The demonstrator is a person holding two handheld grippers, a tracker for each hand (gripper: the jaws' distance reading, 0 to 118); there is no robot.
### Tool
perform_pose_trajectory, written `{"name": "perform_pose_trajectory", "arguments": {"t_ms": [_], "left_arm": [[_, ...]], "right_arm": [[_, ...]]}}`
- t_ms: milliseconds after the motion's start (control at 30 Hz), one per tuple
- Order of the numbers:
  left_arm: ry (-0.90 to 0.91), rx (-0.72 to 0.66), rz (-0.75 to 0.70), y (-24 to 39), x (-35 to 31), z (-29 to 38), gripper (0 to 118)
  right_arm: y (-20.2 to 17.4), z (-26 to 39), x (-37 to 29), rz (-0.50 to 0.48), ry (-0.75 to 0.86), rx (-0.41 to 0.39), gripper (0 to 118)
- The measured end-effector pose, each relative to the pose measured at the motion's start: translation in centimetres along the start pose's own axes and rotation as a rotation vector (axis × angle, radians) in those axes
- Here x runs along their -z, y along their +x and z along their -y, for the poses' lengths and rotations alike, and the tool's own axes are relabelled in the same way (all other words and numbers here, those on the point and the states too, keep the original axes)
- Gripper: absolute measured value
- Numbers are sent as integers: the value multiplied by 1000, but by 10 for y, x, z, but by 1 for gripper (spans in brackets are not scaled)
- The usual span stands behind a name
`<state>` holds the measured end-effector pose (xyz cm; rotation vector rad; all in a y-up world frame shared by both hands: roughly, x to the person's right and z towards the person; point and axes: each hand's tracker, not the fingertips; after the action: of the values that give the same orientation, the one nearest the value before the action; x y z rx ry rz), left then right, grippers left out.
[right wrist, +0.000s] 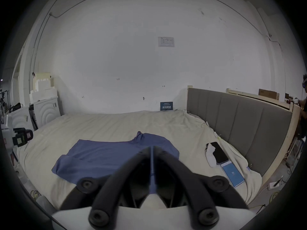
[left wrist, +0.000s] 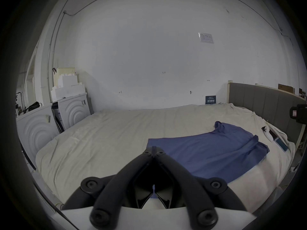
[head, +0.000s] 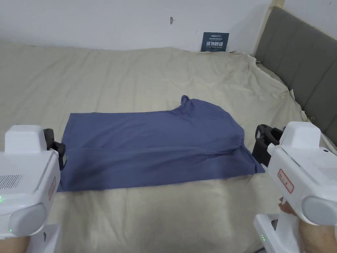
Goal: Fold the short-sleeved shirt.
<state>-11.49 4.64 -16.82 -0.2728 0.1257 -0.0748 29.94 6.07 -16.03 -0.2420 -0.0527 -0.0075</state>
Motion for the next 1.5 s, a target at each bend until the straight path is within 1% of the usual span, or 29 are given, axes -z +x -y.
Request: {"name": "perform_pose_trajectory", "arguments": {"t_ms": [100,133,233,400,467,500,567,600,633,667,700,733,767,800,833,867,900,967,1067,1167,1233,1300,1400,1467,1500], "left_arm": [[-17,-38,14,-4,-3,1,0],[-15,-40,13,-4,-4,1,0],[-10,-20,15,-2,-5,0,0],[-10,-16,30,0,-4,-1,0],[-13,-15,37,2,-3,0,0],[-15,-15,40,2,-2,0,0],[-18,-8,46,4,-1,0,0],[-18,-6,47,5,0,0,0],[-20,-4,51,5,1,0,0],[-24,-2,53,6,2,0,0],[-26,-3,54,7,3,1,0],[-28,-2,54,7,4,1,0],[-31,1,55,8,5,1,0],[-36,4,54,9,7,2,0],[-39,7,55,10,9,3,0],[-46,8,56,11,11,3,0],[-52,6,55,11,13,3,0],[-68,-3,57,12,17,5,0],[-83,-17,55,14,24,6,0],[-99,-22,44,16,32,9,0],[-112,-35,39,16,38,11,0],[-125,-51,34,16,44,12,0],[-147,-53,23,17,52,16,0],[-159,-53,22,17,57,17,0],[-163,-55,20,17,58,18,0]], "right_arm": [[7,2,1,-7,-10,26,0],[3,1,-1,-6,-15,29,0],[9,1,3,7,-29,28,0],[15,-6,15,5,-80,56,0],[26,-9,32,-45,-178,81,0],[31,-9,39,-44,-192,104,0],[30,-16,54,-38,-281,73,0],[33,-16,63,-37,-290,64,0],[36,-18,73,-28,-324,64,3],[38,-20,82,-18,-388,83,15],[42,-22,91,-18,-428,107,39],[46,-22,101,-16,-453,131,81],[48,-23,111,-16,-505,139,81],[49,-24,122,14,-549,130,90],[49,-24,131,30,-576,103,105],[50,-23,139,35,-563,87,108],[51,-22,147,36,-573,78,108],[56,-19,168,51,-687,56,108],[65,-4,197,129,-758,36,108],[71,18,221,149,-859,20,108],[74,34,231,164,-939,23,107],[73,48,238,145,-949,30,104],[73,65,245,149,-962,42,85],[73,73,245,150,-980,46,64],[73,75,245,147,-983,50,47]]}}
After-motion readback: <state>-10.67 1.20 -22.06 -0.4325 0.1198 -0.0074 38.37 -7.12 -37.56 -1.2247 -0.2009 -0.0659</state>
